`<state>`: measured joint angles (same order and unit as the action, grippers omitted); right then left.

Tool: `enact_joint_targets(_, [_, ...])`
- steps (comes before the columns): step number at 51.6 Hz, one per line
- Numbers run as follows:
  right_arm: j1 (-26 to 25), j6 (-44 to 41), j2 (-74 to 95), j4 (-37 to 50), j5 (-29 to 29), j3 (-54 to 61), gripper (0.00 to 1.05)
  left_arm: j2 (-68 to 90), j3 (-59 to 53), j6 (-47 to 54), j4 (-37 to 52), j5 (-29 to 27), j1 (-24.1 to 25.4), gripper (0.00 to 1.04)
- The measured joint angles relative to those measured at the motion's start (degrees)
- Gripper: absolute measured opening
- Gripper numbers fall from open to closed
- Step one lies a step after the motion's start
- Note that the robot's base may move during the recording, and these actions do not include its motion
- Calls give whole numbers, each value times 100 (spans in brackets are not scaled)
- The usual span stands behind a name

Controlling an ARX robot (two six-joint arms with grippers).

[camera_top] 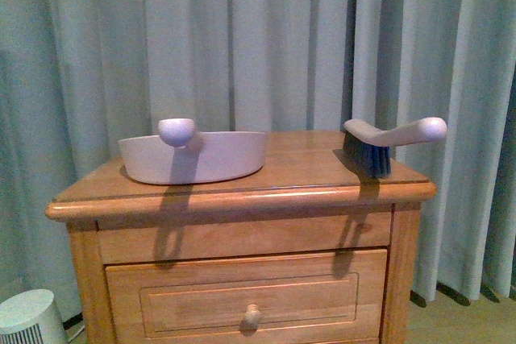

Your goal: Clean up trash

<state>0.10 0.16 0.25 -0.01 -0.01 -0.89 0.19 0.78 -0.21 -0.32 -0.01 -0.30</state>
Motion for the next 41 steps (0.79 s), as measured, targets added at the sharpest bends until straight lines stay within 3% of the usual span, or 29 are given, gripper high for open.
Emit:
enact_joint_targets(33, [0,0,-4,-2,-2,0,97,0,0,0,0,2,0,97])
enact_joint_targets(38, [0,-2,-4,-2,4,0,97,575,286,-315,-621,-1104,-319,97])
enact_joint_targets(41, [0,-2,-4,-2,-7,0,97,1193,433,-321,-492,-1244,-350,97])
